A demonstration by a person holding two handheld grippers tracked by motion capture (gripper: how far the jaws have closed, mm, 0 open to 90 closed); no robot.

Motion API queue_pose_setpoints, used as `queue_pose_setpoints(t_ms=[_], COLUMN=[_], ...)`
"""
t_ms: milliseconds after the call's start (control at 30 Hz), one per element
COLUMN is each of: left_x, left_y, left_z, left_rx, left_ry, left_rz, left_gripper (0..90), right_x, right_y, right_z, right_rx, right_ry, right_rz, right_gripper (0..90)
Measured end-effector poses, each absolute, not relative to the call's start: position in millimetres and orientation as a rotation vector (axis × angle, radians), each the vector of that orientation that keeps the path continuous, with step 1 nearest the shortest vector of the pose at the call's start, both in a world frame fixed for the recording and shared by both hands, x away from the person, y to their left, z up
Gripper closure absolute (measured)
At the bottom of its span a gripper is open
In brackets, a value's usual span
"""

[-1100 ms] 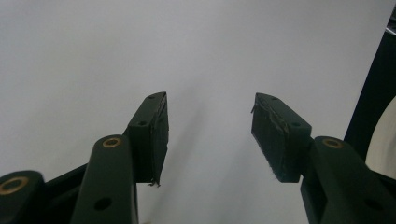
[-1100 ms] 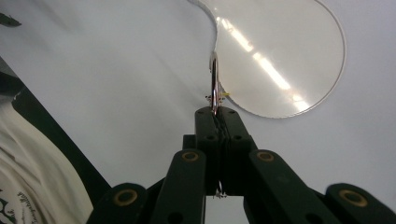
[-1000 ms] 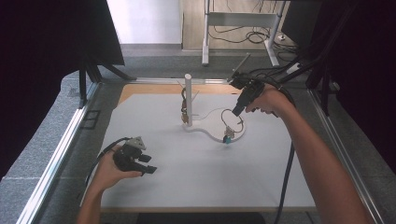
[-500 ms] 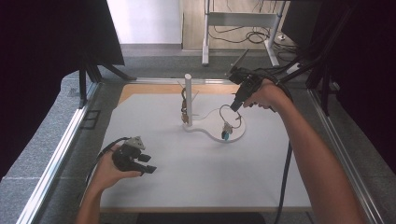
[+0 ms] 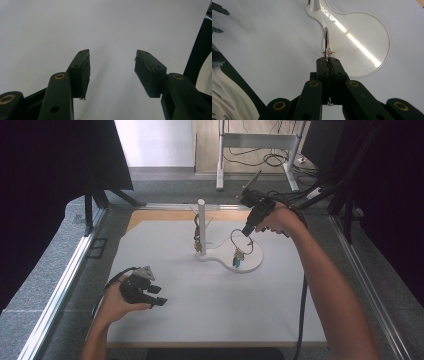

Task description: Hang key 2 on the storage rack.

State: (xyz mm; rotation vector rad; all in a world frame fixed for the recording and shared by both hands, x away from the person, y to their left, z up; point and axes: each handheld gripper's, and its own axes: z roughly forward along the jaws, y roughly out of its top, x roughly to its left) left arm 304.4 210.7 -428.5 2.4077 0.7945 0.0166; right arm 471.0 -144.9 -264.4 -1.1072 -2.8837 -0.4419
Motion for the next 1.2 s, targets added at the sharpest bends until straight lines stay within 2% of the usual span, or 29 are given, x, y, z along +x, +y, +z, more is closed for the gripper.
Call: queue_pose_setpoints(t_ms=[733, 1200], left_x=[303.2, 303.4], left_y=[212.7, 213.0], left_z=[-426.6, -426.6], left_rx=[2.398, 2.400], left_ry=[0.795, 0.786], left_rz=[0.012, 0.015], left_gripper=[46.5, 46.6], right_x=[488.4, 497.2], right_y=[-134.8, -128.3], right_z=[-254.6, -261.9], right_rx=[-1.157, -1.156], right_ry=[-2.889, -2.888], right_rz=[-0.480, -0.459], right_gripper=[88.3, 88.4])
